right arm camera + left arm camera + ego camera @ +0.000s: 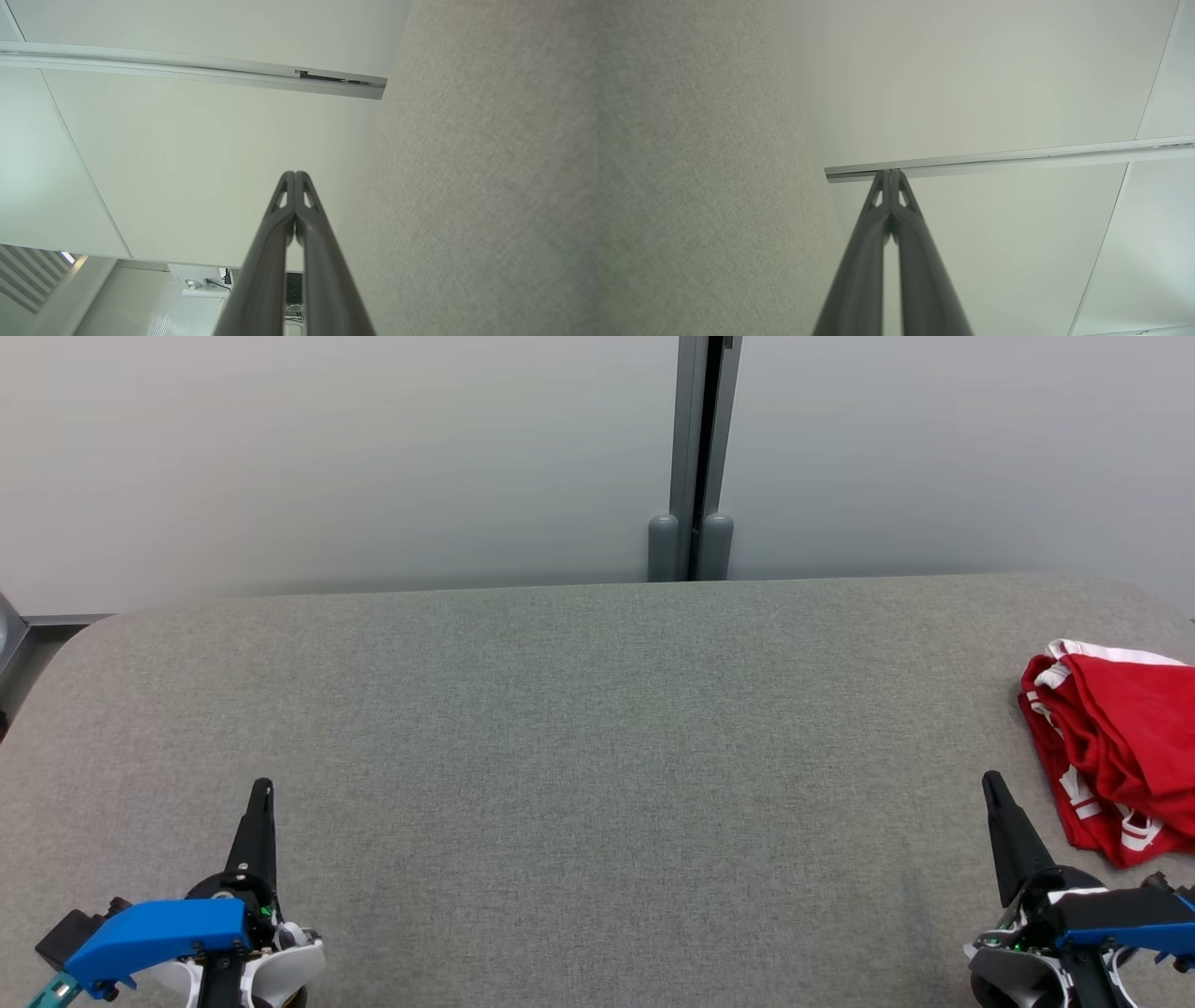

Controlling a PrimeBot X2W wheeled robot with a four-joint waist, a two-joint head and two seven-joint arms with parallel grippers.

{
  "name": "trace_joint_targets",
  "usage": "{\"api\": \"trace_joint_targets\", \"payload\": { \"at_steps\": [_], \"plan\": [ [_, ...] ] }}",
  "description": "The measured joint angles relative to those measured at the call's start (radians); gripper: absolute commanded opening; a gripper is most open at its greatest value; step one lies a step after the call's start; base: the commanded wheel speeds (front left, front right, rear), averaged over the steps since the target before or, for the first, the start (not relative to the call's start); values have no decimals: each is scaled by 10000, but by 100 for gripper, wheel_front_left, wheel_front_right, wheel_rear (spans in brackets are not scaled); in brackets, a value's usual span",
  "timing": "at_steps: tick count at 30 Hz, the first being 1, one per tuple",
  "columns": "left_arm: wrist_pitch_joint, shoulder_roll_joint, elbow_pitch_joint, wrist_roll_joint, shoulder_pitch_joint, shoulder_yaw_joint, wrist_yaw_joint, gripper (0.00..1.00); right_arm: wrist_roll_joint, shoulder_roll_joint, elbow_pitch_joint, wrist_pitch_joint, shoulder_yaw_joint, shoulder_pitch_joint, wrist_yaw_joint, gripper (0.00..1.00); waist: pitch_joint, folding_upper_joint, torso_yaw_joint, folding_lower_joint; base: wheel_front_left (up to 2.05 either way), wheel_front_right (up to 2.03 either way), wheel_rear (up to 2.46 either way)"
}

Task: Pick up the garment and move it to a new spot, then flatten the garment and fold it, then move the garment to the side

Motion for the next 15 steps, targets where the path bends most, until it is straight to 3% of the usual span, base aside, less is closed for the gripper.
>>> {"api": "trace_joint_targets", "payload": {
  "at_steps": [15],
  "plan": [
    [259,-46,-165,-855,-85,196,0,0,941,56,-88,176,-61,-41,0,0,23,0,-36,0,0,0,0]
  ]
}}
